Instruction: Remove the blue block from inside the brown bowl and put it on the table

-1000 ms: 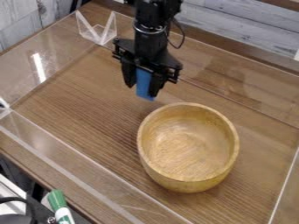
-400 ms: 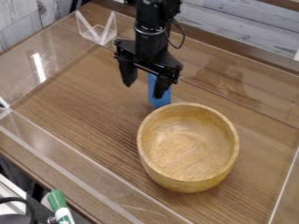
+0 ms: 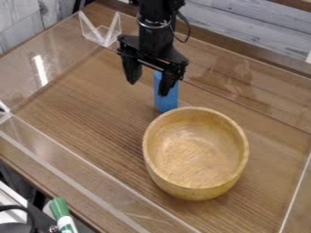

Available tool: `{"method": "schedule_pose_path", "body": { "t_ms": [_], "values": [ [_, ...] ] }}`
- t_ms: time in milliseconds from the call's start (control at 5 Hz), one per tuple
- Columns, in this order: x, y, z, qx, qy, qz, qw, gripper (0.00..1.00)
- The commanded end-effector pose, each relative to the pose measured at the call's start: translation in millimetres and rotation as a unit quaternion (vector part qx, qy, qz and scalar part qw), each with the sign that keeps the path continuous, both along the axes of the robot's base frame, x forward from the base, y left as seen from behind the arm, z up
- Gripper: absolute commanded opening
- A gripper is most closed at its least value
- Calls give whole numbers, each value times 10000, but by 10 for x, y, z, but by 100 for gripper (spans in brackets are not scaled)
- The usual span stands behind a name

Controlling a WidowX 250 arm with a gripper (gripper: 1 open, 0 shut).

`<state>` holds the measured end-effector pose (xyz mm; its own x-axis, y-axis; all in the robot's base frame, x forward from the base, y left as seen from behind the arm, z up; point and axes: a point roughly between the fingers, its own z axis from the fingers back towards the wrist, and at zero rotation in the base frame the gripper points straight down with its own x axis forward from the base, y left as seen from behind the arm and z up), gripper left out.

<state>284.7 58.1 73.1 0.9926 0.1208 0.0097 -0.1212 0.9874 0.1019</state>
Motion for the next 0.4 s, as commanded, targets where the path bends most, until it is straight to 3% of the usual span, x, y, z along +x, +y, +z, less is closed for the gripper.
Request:
{"method": "schedule_pose_path", "body": {
  "t_ms": [0,200],
  "values": [
    [116,73,287,63,-466,55,9989,100],
    [125,95,338,46,-499,59,9987,100]
  ]
}}
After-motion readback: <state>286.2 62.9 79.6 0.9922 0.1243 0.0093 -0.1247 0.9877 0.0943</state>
